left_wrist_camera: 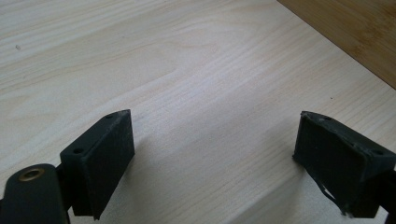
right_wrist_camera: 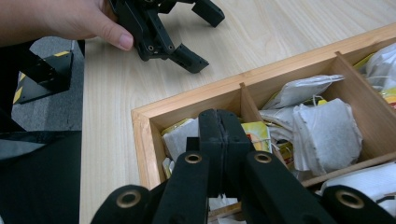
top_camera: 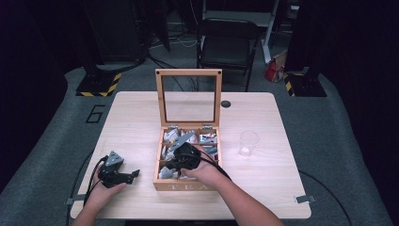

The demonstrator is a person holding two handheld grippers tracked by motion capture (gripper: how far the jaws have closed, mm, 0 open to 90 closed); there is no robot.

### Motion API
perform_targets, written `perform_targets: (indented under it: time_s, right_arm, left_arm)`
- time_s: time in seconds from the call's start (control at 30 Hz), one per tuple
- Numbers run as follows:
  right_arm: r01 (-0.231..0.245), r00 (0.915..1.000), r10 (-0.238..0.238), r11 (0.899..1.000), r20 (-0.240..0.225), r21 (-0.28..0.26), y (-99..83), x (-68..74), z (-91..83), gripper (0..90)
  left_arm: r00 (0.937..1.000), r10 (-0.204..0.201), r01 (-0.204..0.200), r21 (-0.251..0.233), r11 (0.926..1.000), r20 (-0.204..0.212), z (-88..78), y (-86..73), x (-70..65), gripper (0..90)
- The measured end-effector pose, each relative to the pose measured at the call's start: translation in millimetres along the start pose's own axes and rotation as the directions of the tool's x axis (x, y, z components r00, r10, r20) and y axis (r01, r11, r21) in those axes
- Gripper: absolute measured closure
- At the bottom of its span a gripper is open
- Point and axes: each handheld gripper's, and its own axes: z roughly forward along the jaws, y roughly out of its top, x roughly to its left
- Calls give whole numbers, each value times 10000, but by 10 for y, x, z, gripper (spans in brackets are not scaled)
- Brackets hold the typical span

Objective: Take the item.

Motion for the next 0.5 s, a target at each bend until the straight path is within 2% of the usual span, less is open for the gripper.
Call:
perform_targets:
  time_s: [0.1, 0.23, 0.37, 0.5]
  right_arm:
    - [-117, 9999, 117, 9999, -12, -29, 17, 11, -59, 900]
    - [-78, 10000, 78, 9999, 9, -93, 42, 11, -121, 900]
    - [50, 10000, -51, 9992, -14, -399, 106, 24, -256, 900]
    - [-10, 10000, 13, 9989, 71, -461, 167, 42, -340, 900]
  left_arm:
    - [10000, 8, -8, 5, 10000, -2, 0, 0, 1, 118]
    - [10000, 10, -10, 3, 10000, -2, 0, 1, 1, 118]
    - [10000, 14, -14, 5, 10000, 3, 0, 1, 1, 117]
    - [10000, 11, -11, -2, 10000, -1, 1, 1, 0, 118]
